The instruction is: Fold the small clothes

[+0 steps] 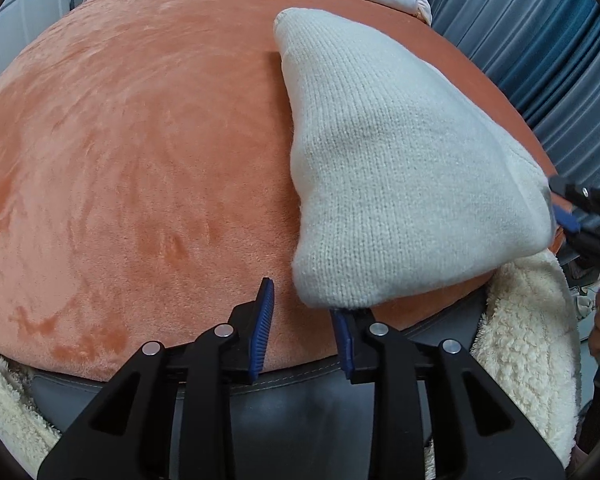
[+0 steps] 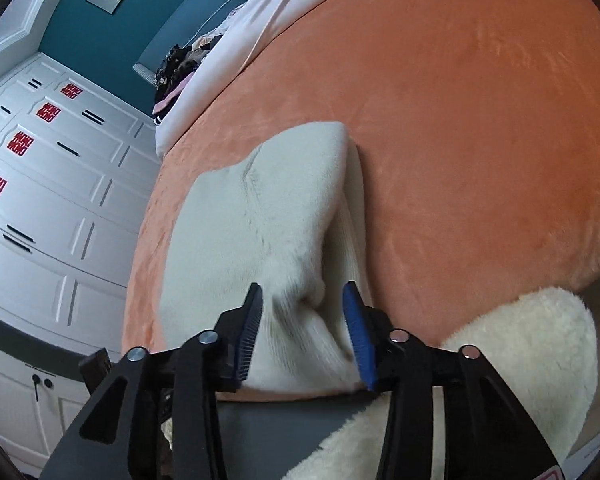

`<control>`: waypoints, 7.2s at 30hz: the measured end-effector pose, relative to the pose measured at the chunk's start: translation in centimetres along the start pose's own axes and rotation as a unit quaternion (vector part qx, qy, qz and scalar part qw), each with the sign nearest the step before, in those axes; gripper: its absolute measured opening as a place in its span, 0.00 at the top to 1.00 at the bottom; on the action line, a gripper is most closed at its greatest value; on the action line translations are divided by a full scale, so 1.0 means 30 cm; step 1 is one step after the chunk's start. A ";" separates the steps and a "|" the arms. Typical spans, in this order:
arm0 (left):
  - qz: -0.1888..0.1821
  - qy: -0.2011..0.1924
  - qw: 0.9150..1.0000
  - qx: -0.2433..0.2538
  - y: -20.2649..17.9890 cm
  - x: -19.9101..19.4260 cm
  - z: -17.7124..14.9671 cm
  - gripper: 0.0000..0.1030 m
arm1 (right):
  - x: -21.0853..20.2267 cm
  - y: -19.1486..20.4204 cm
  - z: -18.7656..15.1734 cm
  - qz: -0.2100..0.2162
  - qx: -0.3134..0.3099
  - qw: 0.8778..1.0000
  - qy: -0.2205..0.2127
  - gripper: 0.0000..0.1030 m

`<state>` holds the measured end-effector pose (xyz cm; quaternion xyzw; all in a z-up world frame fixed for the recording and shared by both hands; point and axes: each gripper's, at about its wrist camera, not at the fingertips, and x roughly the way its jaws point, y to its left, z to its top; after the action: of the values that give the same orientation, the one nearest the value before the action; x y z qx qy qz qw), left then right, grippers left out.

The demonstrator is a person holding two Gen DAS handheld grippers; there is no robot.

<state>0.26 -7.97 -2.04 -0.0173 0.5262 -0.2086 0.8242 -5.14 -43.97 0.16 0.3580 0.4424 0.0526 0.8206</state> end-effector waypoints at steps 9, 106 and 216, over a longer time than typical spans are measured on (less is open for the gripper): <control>0.002 0.001 1.000 -0.005 -0.002 -0.002 -0.010 0.69 | 0.011 0.059 0.009 -0.042 -0.039 0.998 -0.015 0.89; 0.039 -0.070 0.995 -0.056 -0.029 -0.223 0.118 0.37 | 0.407 0.449 -0.087 -0.118 -0.268 0.947 0.131 0.88; -0.041 -0.061 0.982 -0.173 0.474 -0.126 0.382 0.40 | 0.560 0.554 0.188 0.001 -0.120 0.993 0.023 0.66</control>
<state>13.55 4.19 2.77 -0.1939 0.5018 -0.1468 0.8301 13.11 -27.99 1.12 0.2564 0.4511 0.1147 0.8471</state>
